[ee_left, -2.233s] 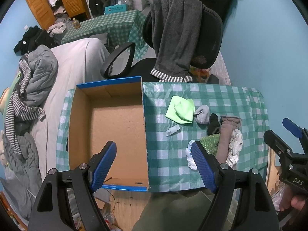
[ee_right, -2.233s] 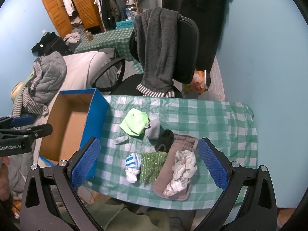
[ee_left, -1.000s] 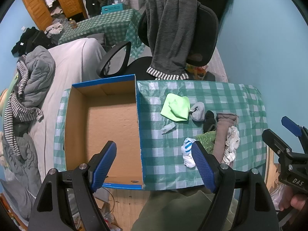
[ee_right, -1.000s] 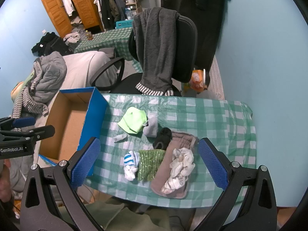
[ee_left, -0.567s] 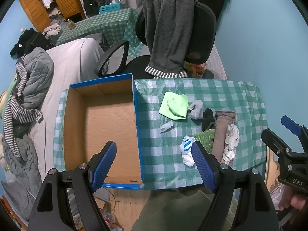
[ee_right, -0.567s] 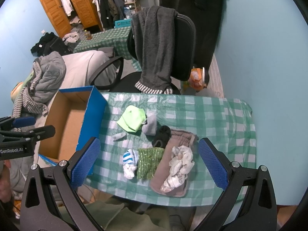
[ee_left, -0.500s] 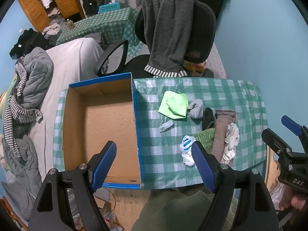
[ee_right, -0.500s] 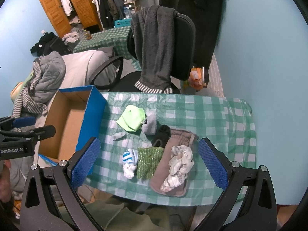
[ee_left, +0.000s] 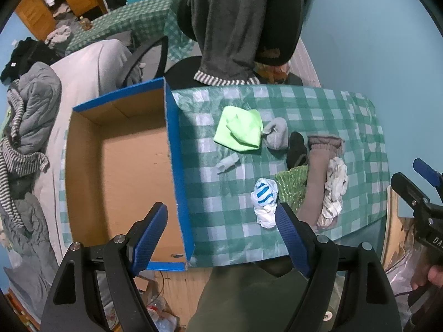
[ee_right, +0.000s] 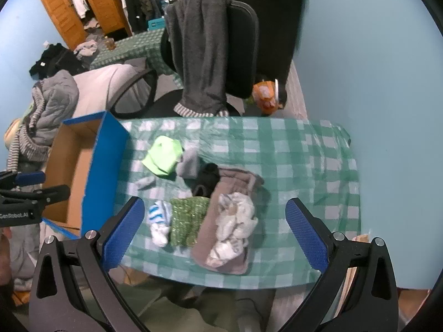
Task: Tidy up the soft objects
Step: 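Grasp the white plastic bag bundle with the right tool while the left tool grasps the blue-striped bundle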
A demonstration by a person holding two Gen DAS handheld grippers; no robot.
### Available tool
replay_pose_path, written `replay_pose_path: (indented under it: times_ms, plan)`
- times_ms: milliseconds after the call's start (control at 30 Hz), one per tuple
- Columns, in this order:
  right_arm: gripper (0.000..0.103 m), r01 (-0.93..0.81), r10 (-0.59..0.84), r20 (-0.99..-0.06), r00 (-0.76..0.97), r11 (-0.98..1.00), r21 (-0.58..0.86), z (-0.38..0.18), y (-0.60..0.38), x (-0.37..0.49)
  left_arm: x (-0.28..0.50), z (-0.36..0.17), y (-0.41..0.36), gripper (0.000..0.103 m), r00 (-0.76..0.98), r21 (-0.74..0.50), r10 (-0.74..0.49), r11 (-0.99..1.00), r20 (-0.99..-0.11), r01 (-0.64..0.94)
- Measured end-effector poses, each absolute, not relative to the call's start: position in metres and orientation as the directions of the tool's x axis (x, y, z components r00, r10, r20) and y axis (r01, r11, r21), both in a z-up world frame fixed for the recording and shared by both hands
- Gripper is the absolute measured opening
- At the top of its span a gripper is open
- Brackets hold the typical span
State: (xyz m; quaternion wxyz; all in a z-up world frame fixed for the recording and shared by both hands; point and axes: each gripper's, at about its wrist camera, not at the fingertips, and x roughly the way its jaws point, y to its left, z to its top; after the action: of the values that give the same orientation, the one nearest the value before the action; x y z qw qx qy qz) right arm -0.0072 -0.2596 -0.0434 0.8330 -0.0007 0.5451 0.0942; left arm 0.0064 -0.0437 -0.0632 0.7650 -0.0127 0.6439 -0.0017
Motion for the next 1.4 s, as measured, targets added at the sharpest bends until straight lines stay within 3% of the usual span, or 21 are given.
replay_pose_path:
  times_ms: [933,1267,1400]
  plan:
    - [0.098,-0.225,0.118,-0.966,0.229,0.972,0.066,-0.167,-0.278,0.006,0.024,-0.177,-0.093,0.081,0.000,-0.027,-0.027,0.998,-1.000,0.059]
    - [0.089,-0.254,0.102,-0.976,0.194,0.966,0.050,-0.193,-0.272,0.003,0.025,-0.205,-0.093,0.081,-0.047,-0.049,-0.047,0.998,-0.998,0.041]
    - [0.081,-0.269,0.100,-0.979,0.176,0.962,0.050,-0.201,-0.267,0.004,0.027,-0.216,-0.094,0.081,-0.058,-0.052,-0.049,0.998,-0.997,0.041]
